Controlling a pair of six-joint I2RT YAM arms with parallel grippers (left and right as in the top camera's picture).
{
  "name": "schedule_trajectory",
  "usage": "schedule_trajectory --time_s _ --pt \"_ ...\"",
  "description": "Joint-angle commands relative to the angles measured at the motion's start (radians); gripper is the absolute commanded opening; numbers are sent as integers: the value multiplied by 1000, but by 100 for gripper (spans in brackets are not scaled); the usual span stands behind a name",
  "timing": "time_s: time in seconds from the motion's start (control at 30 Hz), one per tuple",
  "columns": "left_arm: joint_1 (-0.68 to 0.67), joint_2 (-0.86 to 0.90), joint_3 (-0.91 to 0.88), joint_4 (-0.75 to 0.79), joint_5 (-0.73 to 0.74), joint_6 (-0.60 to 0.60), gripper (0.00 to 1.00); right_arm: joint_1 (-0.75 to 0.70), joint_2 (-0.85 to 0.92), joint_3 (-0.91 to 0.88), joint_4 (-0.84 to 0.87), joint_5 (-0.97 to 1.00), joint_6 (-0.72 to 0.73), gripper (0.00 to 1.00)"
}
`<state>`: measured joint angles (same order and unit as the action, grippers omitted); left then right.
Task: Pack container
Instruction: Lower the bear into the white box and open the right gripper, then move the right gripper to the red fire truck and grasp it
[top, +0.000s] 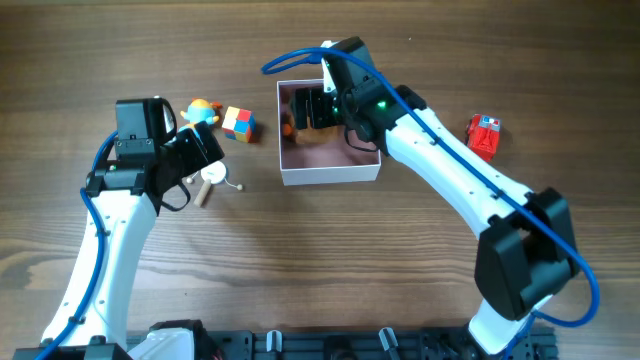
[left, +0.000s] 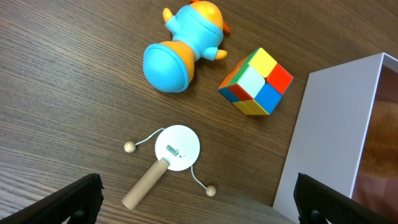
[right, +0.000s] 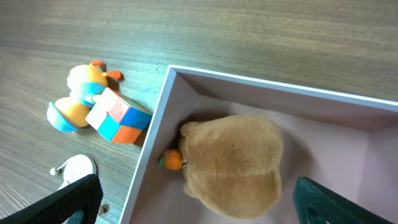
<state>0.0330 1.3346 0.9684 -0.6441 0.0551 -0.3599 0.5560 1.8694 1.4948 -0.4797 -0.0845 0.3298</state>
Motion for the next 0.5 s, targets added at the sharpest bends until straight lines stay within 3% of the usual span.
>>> schedule_trajectory --time_s 0.0,0.13,0.27,0.37,0.47 --pt "4 6 19 3 15 16 100 1 -48 5 -50 141 -41 96" --pt "4 6 19 3 15 16 100 -45 -90 5 -151 231 -3 95" --pt "4 6 19 3 15 16 100 -189 -107 5 -268 221 51 95" --pt "4 6 19 3 15 16 100 -309 -106 5 -352 172 74 86" --pt "4 6 19 3 15 16 100 -392 -106 5 -420 186 92 86"
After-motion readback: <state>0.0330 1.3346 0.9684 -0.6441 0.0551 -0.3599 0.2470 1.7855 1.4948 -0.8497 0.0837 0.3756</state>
